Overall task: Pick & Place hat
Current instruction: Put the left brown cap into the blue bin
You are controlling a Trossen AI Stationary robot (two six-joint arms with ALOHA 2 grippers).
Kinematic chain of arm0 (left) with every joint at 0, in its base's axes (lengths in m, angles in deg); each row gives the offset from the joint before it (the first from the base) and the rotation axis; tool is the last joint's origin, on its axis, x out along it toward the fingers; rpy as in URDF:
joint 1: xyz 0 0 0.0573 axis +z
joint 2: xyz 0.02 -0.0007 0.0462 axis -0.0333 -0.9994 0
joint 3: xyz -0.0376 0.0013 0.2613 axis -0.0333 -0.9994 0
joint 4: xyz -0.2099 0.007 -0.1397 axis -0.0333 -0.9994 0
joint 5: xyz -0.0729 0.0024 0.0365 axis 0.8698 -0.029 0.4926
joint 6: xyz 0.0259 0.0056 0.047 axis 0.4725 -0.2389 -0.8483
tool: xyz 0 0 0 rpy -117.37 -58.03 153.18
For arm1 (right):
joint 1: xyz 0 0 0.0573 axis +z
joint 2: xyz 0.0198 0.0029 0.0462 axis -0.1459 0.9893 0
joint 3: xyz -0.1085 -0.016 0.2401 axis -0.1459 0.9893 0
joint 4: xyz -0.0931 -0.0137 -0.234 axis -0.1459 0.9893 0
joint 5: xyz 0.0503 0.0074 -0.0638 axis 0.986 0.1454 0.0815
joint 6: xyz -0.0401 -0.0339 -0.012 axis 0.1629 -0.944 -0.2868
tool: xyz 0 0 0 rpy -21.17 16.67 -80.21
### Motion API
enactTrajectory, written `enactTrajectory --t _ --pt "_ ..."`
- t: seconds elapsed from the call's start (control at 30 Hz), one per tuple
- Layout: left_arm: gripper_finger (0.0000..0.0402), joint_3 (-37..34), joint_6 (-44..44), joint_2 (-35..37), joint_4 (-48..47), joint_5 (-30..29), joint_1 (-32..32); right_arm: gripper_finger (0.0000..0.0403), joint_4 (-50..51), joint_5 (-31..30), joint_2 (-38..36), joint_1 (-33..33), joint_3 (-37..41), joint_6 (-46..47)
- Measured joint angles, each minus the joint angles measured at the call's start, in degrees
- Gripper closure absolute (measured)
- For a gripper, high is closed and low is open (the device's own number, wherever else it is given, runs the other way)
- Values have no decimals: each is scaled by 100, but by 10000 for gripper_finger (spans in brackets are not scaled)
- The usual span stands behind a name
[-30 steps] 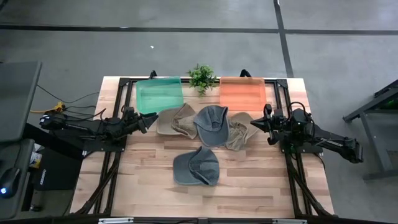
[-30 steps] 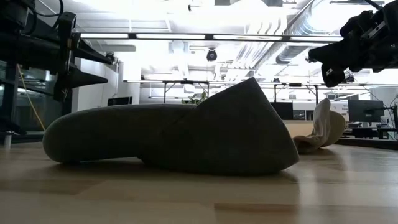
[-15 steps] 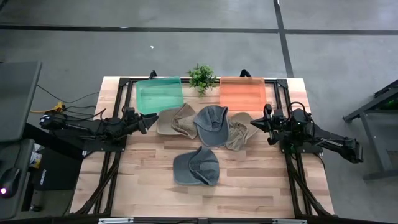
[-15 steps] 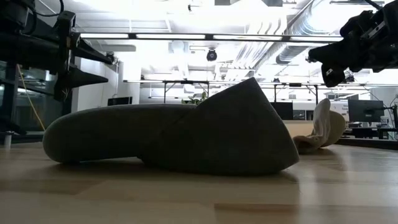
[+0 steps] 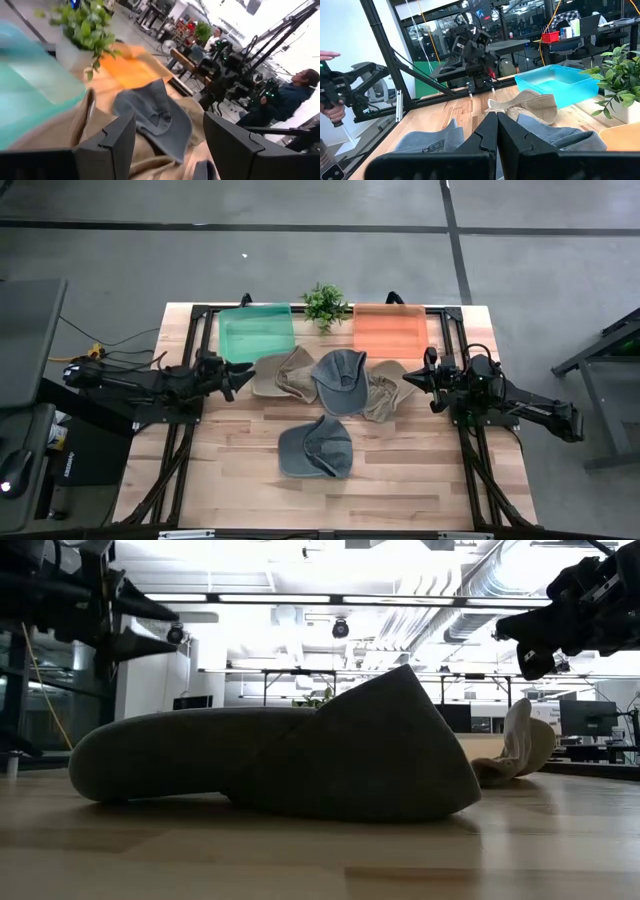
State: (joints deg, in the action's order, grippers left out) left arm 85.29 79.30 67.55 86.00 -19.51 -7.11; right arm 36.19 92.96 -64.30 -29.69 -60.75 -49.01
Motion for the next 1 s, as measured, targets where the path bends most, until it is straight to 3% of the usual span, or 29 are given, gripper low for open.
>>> enactTrajectory --t 0.47,0.83,1.0 --pt "190 657 -505 -336 -357 -251 0 402 0 0 0 0 2 0" --pt "190 2216 -708 -1685 -2319 -309 0 402 0 0 2 0 2 0" --pt "180 2799 -1239 -2270 -2771 -180 0 402 0 0 1 0 2 0"
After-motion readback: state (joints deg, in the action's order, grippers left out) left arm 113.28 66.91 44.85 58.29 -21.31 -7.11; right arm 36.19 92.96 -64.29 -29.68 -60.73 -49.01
